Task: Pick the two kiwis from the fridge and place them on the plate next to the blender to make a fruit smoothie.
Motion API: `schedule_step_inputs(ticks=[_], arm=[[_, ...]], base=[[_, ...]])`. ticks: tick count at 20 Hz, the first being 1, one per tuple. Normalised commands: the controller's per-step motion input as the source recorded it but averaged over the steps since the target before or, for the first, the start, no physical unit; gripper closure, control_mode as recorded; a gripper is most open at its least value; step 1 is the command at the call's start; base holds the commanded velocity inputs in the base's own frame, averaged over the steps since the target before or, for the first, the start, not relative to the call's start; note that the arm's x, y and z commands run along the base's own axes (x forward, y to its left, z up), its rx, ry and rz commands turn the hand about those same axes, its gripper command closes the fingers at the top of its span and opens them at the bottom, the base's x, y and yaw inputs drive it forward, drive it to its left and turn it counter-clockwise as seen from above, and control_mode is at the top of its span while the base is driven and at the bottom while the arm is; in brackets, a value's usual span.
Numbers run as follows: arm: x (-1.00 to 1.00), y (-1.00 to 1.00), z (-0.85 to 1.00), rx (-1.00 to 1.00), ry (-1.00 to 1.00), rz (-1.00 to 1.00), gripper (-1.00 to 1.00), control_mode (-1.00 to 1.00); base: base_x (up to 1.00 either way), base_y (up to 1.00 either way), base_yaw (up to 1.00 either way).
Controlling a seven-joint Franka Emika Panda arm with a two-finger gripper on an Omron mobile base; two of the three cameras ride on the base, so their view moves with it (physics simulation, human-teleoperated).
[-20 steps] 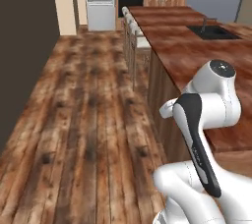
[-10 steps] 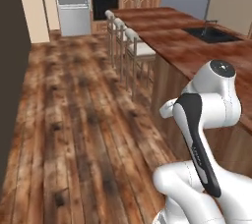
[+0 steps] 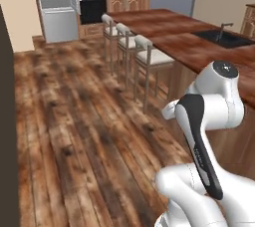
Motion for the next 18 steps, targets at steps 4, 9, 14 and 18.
schedule_step_inputs(ticks=[4,9,14,18], arm=[[0.00,0.00,0.00,0.00,0.00,0.00,-1.00,1.00],[0.00,0.00,0.00,0.00,0.00,0.00,-1.00,1.00],[0.00,0.00,0.00,0.00,0.00,0.00,-1.00,1.00],[0.00,0.00,0.00,0.00,0.00,0.00,-1.00,1.00]], base=[[1.00,0.36,0.00],[1.00,-0.05,0.21],[1.00,-0.11,0.32],[1.00,-0.06,0.32]])
